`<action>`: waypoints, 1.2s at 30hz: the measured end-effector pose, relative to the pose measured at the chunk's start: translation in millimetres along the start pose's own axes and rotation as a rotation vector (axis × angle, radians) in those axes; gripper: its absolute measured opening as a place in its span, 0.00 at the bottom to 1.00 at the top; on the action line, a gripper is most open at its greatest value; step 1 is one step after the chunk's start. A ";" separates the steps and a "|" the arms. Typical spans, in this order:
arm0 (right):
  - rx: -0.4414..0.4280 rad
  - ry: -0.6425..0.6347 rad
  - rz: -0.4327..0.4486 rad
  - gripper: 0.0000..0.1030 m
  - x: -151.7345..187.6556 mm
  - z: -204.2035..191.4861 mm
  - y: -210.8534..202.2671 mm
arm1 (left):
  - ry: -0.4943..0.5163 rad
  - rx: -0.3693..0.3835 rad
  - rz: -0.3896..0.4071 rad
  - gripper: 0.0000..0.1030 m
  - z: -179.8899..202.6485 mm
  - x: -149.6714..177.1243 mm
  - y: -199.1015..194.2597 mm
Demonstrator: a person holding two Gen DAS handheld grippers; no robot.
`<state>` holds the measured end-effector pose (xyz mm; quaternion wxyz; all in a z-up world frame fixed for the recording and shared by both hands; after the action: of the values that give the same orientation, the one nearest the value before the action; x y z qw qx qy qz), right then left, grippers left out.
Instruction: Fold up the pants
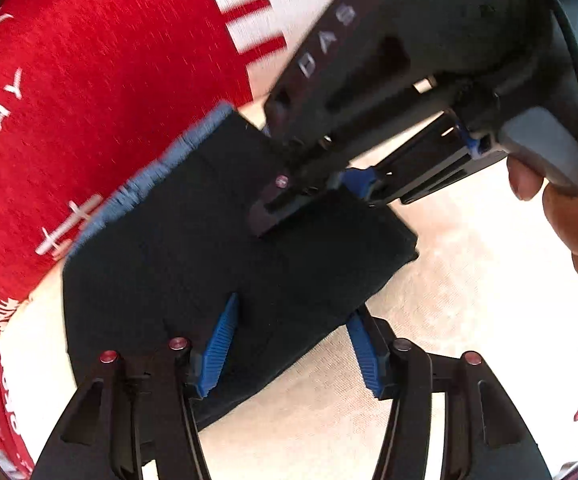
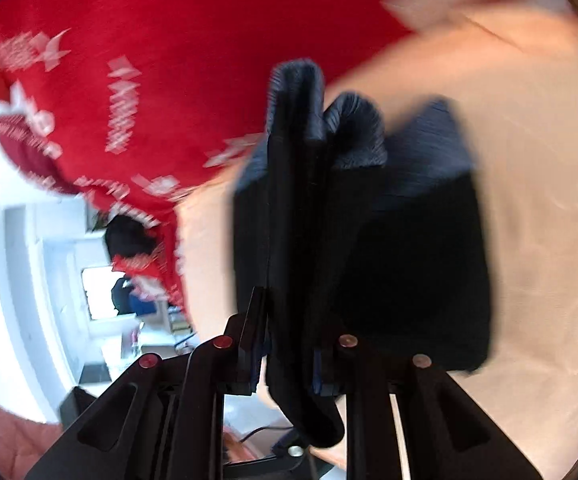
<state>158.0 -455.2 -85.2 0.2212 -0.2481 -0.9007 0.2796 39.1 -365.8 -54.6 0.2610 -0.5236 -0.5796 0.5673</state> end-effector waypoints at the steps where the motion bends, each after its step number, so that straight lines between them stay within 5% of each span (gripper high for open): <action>1: 0.024 -0.001 0.000 0.20 -2.6 7.9 3.7 | 0.004 0.000 0.006 0.55 -0.8 1.1 -2.0; 2: 0.033 -0.003 -0.004 0.20 -3.5 13.2 6.4 | 0.006 0.001 0.011 0.56 -3.2 3.4 -6.1; 4: 0.022 -0.013 -0.011 0.20 -2.6 12.0 5.9 | -0.010 0.007 -0.006 0.77 -9.9 10.4 -11.4; 11: 0.167 -0.046 0.052 0.24 9.6 12.8 -29.3 | -0.235 0.002 -0.082 0.77 -80.0 61.5 -48.7; 18: 0.343 -0.099 0.205 0.24 40.2 -4.2 -55.0 | -0.480 0.065 -0.213 0.78 -129.2 117.3 -24.7; 20: 0.341 -0.138 0.236 0.24 54.3 -20.7 -52.0 | -0.520 0.076 -0.221 0.99 -134.6 123.7 -20.9; 24: 0.363 -0.214 0.222 0.24 68.7 -38.1 -31.4 | -0.560 0.087 -0.236 1.00 -147.7 137.0 -13.0; 25: 0.371 -0.217 0.210 0.26 69.2 -40.8 -22.1 | -0.565 0.092 -0.245 1.00 -150.2 139.3 -8.7; 27: 0.412 -0.228 0.196 0.52 68.8 -43.6 -8.1 | -0.582 0.106 -0.260 1.00 -151.3 144.6 -5.3; 28: 0.420 -0.240 0.197 0.56 68.5 -46.2 -4.9 | -0.584 0.107 -0.272 1.00 -151.8 146.7 -2.8; 32: 0.545 -0.328 0.206 0.58 72.1 -43.0 5.4 | -0.605 0.129 -0.301 1.00 -152.9 153.0 5.1; 36: 0.608 -0.231 0.137 0.58 68.3 -5.4 20.0 | -0.605 0.148 -0.312 1.00 -149.8 154.6 10.9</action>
<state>114.1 -399.6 -75.7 0.1622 -0.1973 -0.7765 0.5760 128.0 -170.8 -76.8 0.1982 -0.2166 -0.6610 0.6905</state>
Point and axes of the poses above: each gripper's, at about its wrist camera, not at the fingertips, and y roughly the way its jaws point, z to its right, x to its underside, the point moved 6 cm from there along y, roughly the way its jaws point, and after that the axes turned 14 degrees about y, right-handed, at the moved point
